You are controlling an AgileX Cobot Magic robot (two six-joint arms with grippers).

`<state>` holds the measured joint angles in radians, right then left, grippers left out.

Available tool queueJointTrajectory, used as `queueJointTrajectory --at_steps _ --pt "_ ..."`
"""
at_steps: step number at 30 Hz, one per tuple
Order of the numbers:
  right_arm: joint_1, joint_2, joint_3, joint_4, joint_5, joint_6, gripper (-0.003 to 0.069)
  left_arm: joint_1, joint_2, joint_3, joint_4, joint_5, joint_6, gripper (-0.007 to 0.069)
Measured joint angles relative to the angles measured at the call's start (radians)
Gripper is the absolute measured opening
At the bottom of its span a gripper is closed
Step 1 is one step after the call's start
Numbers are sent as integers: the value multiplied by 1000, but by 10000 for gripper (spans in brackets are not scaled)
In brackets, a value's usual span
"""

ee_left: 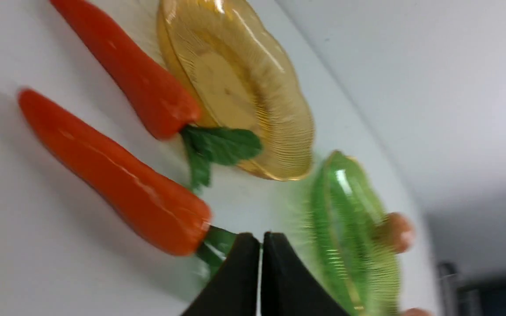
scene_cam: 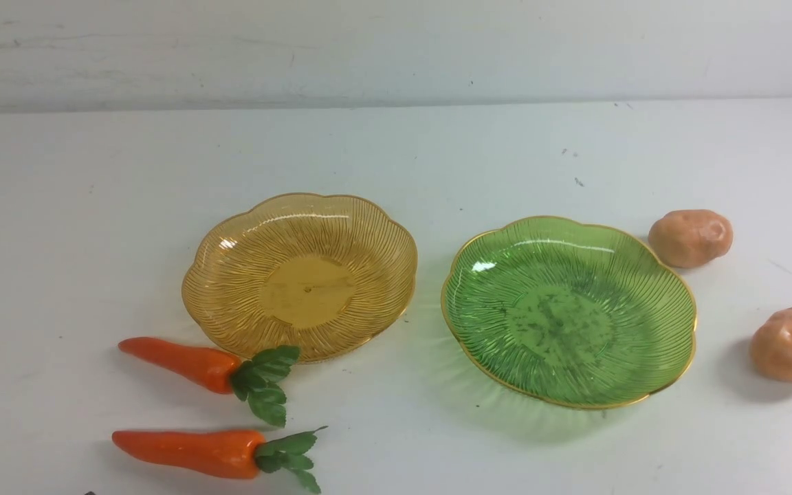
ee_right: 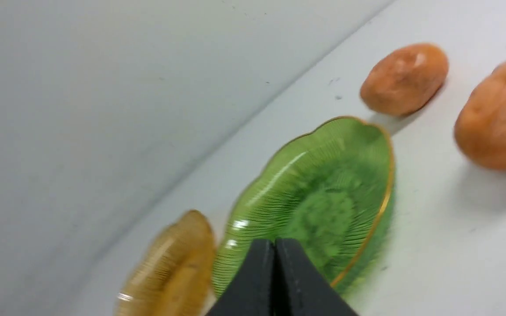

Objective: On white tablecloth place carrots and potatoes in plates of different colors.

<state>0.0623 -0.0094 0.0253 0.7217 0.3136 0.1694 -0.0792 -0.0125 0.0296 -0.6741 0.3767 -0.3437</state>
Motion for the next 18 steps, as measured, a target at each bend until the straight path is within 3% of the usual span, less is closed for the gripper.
queueJointTrajectory --at_steps 4,11,15,18 --pt "0 0 0 129 -19 23 -15 0 0 0 -249 -20 -45 -3" --pt "0 0 -31 193 -77 5 -15 0 0 -10 -370 -67 1 -3" --pt "0 13 -242 166 -156 -212 -15 0 53 -229 -383 -67 230 -3" --pt "0 108 -387 110 -49 -363 -15 0 239 -402 -330 83 404 -3"
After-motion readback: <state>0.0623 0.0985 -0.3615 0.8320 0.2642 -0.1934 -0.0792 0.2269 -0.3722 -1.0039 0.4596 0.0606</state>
